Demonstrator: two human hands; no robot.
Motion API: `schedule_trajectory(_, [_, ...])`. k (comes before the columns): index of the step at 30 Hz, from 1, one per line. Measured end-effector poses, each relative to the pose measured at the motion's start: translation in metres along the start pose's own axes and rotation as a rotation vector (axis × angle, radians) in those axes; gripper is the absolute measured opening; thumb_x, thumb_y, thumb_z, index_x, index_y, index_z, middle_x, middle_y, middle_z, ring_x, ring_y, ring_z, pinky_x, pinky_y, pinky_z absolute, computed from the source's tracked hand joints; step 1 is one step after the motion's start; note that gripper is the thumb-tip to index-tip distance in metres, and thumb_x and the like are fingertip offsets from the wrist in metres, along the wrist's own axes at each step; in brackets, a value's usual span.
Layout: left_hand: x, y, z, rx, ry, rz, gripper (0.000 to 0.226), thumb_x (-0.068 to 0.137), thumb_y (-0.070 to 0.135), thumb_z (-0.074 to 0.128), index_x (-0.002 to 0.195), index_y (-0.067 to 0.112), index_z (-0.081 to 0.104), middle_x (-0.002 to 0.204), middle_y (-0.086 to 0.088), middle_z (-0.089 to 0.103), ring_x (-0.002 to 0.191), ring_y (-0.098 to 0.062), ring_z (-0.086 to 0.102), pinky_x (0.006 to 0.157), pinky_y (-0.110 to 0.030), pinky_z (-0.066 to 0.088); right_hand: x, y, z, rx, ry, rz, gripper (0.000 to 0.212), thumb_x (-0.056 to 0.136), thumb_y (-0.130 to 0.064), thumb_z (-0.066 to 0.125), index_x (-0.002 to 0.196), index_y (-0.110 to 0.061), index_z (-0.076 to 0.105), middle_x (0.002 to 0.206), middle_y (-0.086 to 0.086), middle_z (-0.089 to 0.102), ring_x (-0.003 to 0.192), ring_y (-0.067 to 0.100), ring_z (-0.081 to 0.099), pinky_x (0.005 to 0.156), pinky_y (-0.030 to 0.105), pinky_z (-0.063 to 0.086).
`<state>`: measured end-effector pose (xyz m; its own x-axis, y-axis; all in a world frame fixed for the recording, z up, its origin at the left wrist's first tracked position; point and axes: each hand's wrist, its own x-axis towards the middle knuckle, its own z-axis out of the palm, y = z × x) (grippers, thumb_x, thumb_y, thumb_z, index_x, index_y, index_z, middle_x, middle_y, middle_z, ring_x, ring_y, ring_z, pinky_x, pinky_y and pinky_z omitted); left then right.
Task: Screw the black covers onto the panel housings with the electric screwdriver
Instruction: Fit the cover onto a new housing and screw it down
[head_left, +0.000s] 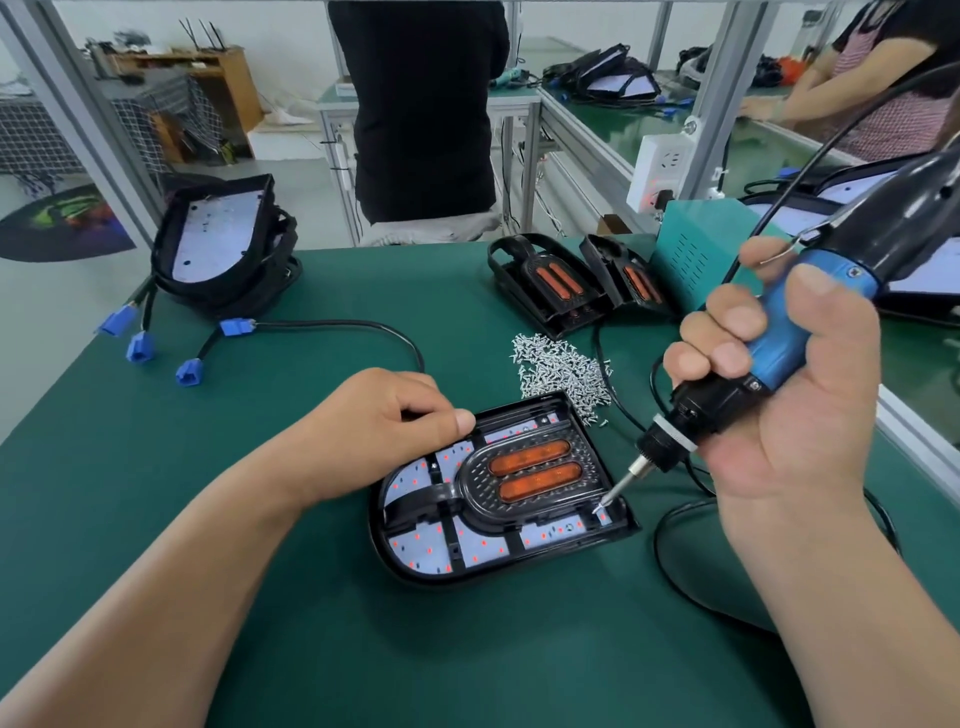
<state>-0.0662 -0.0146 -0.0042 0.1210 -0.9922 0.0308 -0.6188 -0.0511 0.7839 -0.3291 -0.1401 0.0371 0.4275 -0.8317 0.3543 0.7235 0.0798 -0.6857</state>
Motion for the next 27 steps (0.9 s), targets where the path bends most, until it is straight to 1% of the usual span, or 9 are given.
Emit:
schedule_trajectory(3, [-0.0003,0.0008,-0.0001,-0.002,0.002,-0.005,0.044,0.099,0.034,0.074,0.057,0.022,0.063,0.070,0.014,0.052,0.063,-0.004,0.048,0.067,-0.019,0.040,0.0014,-0.0006,-0.0013,-0.011,0.003,0.002,0.019,0.103,-0.027,0.040,0.110,-0.020,0.056,0.073,-0.008,0.048,0.056,0.007,0.043,0.060,0.024,0.045])
schedule_trajectory(7, [-0.0007,0.0024,0.0002,0.002,0.007,-0.010,0.038,0.098,0.034,0.074,0.064,0.018,0.070,0.071,0.013,0.055,0.064,-0.003,0.051,0.068,-0.019,0.042,0.0018,0.0005,-0.0011,-0.025,-0.006,0.010,0.019,0.103,-0.025,0.040,0.110,-0.020,0.057,0.073,-0.008,0.047,0.055,0.007,0.043,0.059,0.025,0.045])
schedule_trajectory(11, [-0.0009,0.0022,-0.0001,0.002,0.004,-0.011,0.043,0.098,0.034,0.074,0.058,0.022,0.064,0.070,0.014,0.053,0.063,-0.003,0.049,0.066,-0.016,0.040,0.0014,0.0018,-0.0001,-0.043,-0.024,0.017,0.021,0.103,-0.024,0.038,0.110,-0.020,0.058,0.071,-0.008,0.048,0.054,0.007,0.044,0.058,0.025,0.046])
schedule_trajectory(15, [-0.0008,0.0005,0.0001,-0.005,0.017,-0.017,0.037,0.098,0.036,0.075,0.067,0.016,0.072,0.071,0.013,0.056,0.064,-0.002,0.052,0.067,-0.016,0.042,0.0006,0.0031,0.0014,-0.056,-0.045,0.025,0.022,0.102,-0.023,0.038,0.109,-0.020,0.058,0.070,-0.007,0.048,0.053,0.008,0.045,0.057,0.026,0.047])
schedule_trajectory(22, [-0.0018,0.0019,0.0004,0.000,0.020,-0.010,0.036,0.098,0.036,0.075,0.075,0.008,0.073,0.075,0.004,0.057,0.066,-0.005,0.051,0.067,-0.022,0.043,-0.0023,0.0050,0.0038,-0.100,-0.065,0.018,0.019,0.100,-0.021,0.042,0.108,-0.020,0.059,0.069,-0.006,0.049,0.052,0.010,0.045,0.057,0.027,0.047])
schedule_trajectory(25, [-0.0027,0.0036,0.0011,-0.007,0.019,-0.003,0.036,0.098,0.035,0.075,0.076,0.006,0.073,0.078,-0.004,0.059,0.067,-0.006,0.051,0.068,-0.024,0.043,-0.0031,0.0039,0.0042,-0.107,-0.113,0.014,0.018,0.095,-0.023,0.048,0.107,-0.020,0.062,0.069,-0.006,0.051,0.051,0.010,0.046,0.058,0.026,0.047])
schedule_trajectory(27, [-0.0024,0.0046,0.0024,-0.003,0.029,0.000,0.035,0.097,0.034,0.076,0.075,0.008,0.074,0.078,-0.003,0.059,0.067,-0.008,0.052,0.068,-0.027,0.044,-0.0041,0.0033,0.0046,-0.106,-0.163,0.018,0.019,0.092,-0.023,0.052,0.108,-0.020,0.062,0.068,-0.006,0.051,0.050,0.010,0.046,0.057,0.026,0.047])
